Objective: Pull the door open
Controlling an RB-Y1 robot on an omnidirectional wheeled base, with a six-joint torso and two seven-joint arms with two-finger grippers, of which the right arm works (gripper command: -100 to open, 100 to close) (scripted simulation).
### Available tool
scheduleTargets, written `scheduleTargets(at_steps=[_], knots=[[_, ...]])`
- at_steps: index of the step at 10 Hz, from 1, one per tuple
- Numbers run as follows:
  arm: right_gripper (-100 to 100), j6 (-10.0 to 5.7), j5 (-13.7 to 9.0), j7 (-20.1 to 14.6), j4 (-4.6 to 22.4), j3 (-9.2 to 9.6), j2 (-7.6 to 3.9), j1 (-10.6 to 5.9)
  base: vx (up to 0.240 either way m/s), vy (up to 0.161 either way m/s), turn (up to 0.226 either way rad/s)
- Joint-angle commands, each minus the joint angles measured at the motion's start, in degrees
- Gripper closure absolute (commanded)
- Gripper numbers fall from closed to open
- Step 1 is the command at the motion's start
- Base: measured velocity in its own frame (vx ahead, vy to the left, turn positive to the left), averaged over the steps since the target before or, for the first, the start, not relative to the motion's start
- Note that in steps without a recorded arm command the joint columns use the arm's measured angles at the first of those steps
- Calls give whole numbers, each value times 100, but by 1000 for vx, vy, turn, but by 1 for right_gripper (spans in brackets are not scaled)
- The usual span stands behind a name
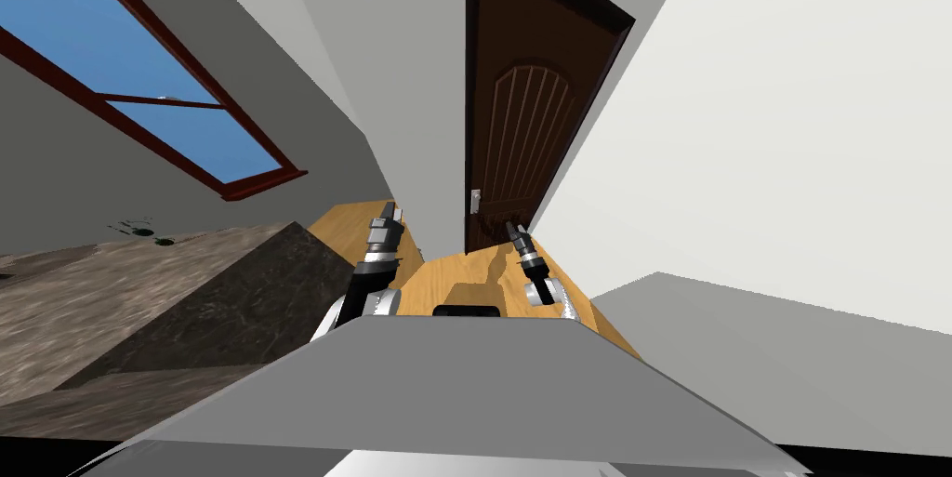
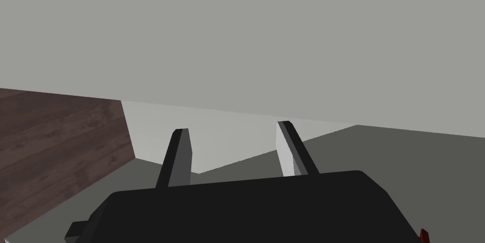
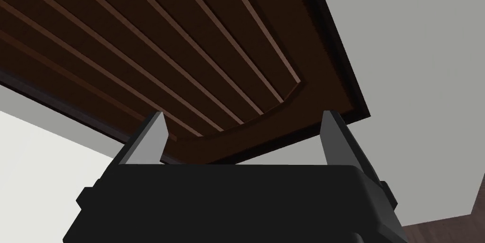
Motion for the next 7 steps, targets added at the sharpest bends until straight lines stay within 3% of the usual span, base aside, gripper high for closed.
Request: scheduleTargets(at_steps=[1,7], knots=[[-100,-26,160,136,170,-5,-26,-84,138,77,-51],[-100,-160,809,678,878,-19,-66,-393,131,66,-44]])
